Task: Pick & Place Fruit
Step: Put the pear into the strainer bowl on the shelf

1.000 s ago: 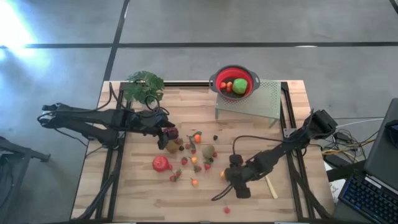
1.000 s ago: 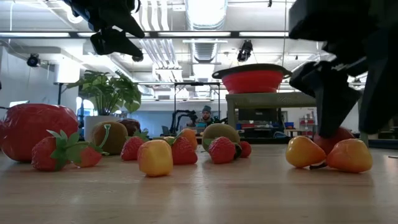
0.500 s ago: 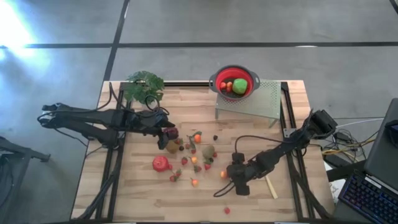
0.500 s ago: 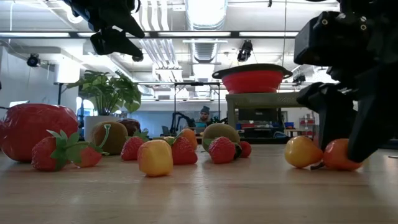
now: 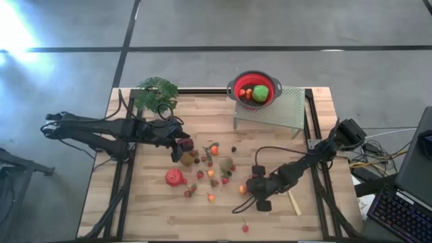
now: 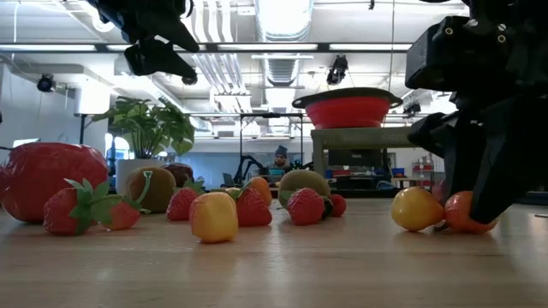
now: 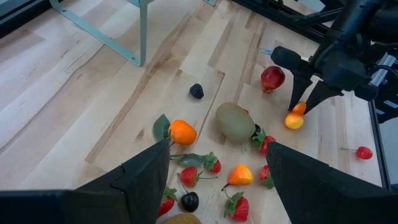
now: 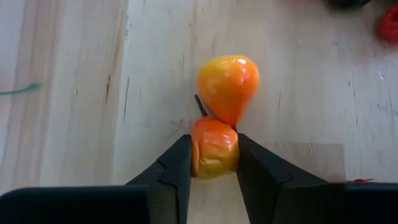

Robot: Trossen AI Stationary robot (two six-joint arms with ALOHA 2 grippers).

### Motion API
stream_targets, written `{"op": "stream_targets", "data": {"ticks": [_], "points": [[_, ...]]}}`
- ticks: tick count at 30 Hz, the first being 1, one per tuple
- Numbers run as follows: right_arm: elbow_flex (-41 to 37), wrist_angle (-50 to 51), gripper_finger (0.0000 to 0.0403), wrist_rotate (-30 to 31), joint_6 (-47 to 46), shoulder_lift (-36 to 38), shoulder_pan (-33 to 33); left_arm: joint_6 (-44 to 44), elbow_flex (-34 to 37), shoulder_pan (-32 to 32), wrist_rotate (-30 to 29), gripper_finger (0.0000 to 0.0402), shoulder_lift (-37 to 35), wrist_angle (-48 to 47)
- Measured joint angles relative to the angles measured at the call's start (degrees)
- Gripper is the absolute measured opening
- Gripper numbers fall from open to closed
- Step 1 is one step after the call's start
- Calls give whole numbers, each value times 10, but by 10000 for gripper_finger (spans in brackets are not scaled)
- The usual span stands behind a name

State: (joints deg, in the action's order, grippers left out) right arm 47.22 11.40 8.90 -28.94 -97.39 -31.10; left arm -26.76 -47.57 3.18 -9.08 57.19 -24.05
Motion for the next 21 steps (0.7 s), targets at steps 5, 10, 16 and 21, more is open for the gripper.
{"op": "stream_targets", "data": {"ticks": [5, 10, 16, 21], "points": [[2, 5, 87, -44, 0, 12, 0, 0, 0, 0, 0, 273, 0, 0], [13, 5, 96, -61, 16, 24, 0, 0, 0, 0, 0, 273, 0, 0], [55, 50, 90, -84, 70, 49, 0, 0, 0, 0, 0, 273, 0, -1], [120, 152, 96, -50, 150, 85, 9, 0, 0, 0, 0, 273, 0, 0]]}}
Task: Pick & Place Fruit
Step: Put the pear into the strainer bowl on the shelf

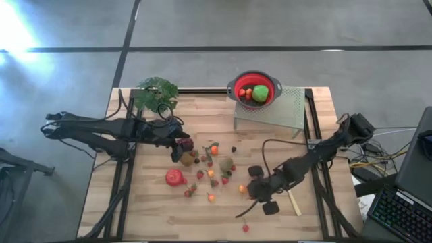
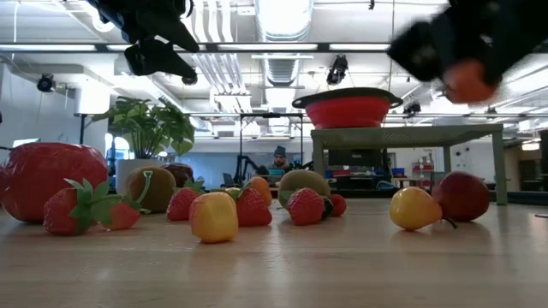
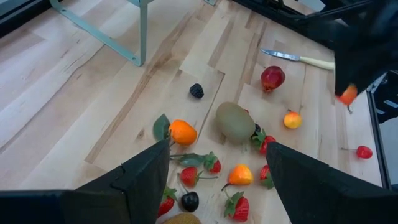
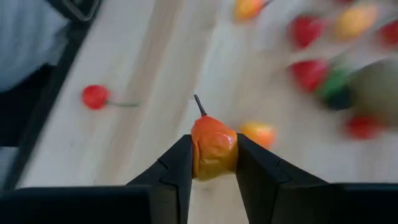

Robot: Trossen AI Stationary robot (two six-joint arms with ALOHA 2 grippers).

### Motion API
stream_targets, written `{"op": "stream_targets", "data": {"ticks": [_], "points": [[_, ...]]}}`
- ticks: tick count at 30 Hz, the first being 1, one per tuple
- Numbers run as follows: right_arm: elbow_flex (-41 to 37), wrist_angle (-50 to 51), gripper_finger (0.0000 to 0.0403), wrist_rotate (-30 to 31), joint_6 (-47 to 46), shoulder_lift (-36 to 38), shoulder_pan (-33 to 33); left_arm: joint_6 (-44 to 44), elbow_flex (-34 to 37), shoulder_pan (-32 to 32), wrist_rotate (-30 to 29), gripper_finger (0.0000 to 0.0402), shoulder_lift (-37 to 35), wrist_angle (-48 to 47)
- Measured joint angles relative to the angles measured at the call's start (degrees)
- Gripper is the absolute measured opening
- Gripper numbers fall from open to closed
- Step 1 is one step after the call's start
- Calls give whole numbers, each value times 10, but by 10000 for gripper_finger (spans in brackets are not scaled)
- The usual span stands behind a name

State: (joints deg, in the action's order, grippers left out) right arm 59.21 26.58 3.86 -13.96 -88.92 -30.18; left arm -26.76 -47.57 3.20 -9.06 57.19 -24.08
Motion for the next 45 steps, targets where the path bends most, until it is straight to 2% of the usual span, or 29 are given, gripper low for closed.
{"op": "stream_targets", "data": {"ticks": [7, 17, 24, 38, 42, 45], "points": [[80, 75, 91, 28, 93, 43, 47, 0, 0, 0, 0, 273, 0, -1], [118, 98, 94, 38, 187, 84, 137, 0, 0, 0, 0, 273, 0, 0], [151, 144, 95, 36, 222, 84, 241, 0, 0, 0, 0, 273, 0, 0], [208, 167, 98, 34, 306, 94, 447, 0, 0, 0, 0, 273, 0, 0], [220, 165, 97, -5, 294, 90, 502, 0, 0, 0, 0, 273, 0, 0], [222, 166, 94, -13, 288, 82, 536, 0, 0, 0, 0, 273, 0, 0]]}}
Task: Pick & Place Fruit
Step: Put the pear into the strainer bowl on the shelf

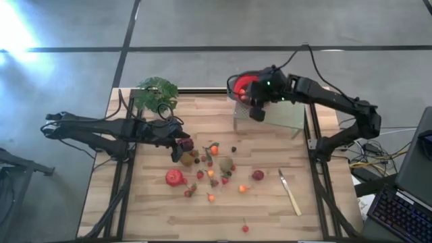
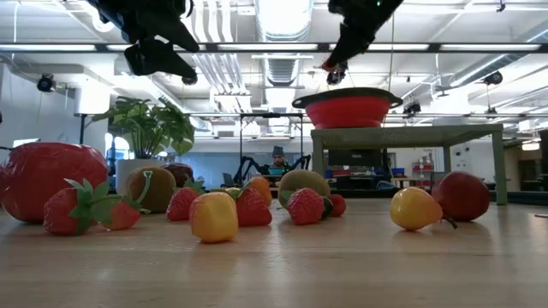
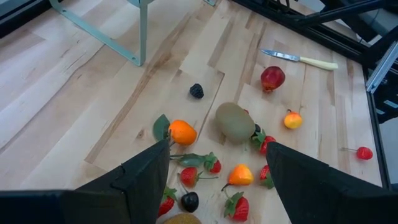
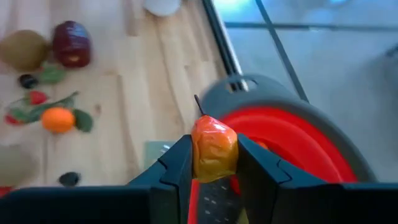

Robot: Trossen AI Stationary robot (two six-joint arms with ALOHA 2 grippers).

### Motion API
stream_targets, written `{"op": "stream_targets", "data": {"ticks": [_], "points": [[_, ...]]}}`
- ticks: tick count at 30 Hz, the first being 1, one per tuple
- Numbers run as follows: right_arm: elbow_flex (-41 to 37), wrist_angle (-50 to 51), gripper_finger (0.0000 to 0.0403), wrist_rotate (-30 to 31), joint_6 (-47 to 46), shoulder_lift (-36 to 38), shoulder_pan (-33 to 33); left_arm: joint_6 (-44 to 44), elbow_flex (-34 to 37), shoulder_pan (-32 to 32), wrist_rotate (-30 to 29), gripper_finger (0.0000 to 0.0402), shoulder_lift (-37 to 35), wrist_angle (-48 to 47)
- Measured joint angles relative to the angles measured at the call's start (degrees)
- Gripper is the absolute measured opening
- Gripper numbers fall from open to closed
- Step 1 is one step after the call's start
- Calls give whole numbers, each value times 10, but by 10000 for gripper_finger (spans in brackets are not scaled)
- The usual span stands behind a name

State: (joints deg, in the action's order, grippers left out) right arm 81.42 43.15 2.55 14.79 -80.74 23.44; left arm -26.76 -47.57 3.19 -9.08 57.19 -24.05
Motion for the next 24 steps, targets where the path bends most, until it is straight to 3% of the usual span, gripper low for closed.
{"op": "stream_targets", "data": {"ticks": [13, 24], "points": [[-9, -37, 97, 0, -14, -9, 105, 0, 0, 0, 0, 273, 0, 0], [-33, -91, 101, -2, -41, -9, 123, 0, 0, 0, 0, 273, 0, 0]]}}
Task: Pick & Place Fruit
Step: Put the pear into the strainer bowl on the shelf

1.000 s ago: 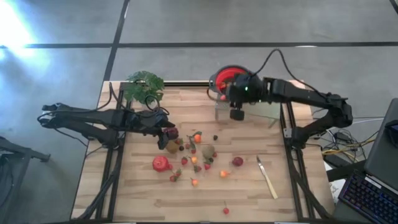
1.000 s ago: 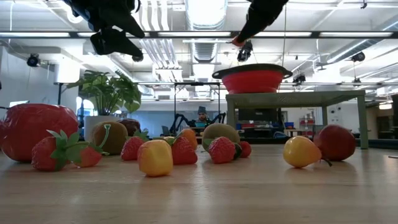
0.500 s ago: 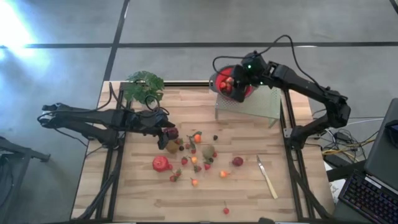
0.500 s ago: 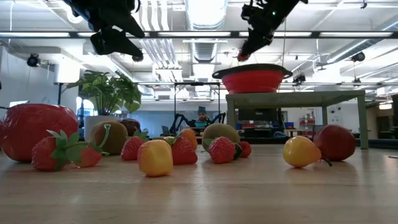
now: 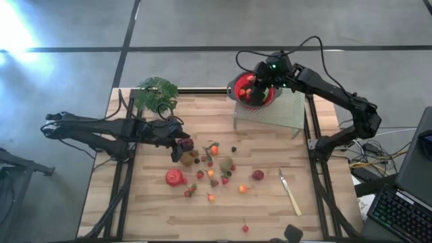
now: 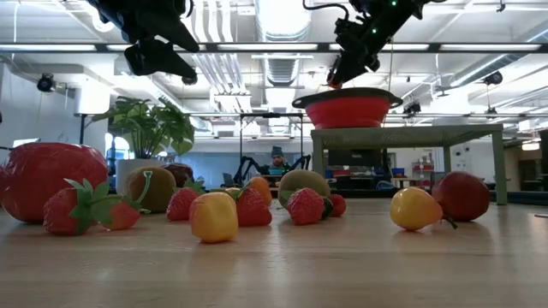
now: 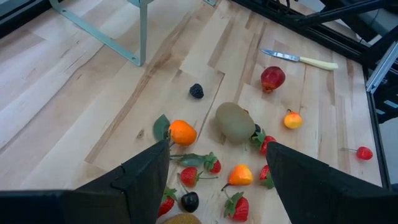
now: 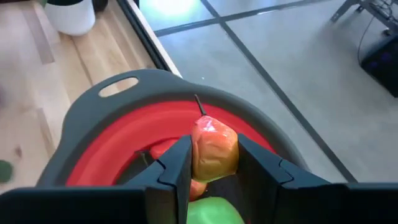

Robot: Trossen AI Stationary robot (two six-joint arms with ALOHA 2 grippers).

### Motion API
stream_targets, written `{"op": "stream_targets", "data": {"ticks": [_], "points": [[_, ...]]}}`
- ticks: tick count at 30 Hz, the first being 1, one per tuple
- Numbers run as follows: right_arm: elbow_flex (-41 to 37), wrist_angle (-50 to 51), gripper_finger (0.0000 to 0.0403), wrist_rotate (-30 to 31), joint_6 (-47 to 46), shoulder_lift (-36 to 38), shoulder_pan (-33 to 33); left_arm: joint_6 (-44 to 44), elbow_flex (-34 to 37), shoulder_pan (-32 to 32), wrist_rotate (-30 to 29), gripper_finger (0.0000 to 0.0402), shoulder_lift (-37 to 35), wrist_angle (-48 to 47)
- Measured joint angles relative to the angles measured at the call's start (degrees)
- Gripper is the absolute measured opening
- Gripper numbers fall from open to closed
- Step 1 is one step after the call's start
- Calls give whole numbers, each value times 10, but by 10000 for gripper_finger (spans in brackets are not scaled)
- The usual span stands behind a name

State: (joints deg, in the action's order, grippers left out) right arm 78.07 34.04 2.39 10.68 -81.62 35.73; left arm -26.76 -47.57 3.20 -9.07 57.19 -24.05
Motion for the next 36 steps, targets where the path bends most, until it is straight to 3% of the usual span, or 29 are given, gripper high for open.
{"op": "stream_targets", "data": {"ticks": [20, 36], "points": [[-93, -91, 95, 2, -17, 0, 18, 0, 0, 0, 0, 273, 0, 0], [-112, -109, 147, 6, -17, 0, 21, 0, 0, 0, 0, 273, 0, 0]]}}
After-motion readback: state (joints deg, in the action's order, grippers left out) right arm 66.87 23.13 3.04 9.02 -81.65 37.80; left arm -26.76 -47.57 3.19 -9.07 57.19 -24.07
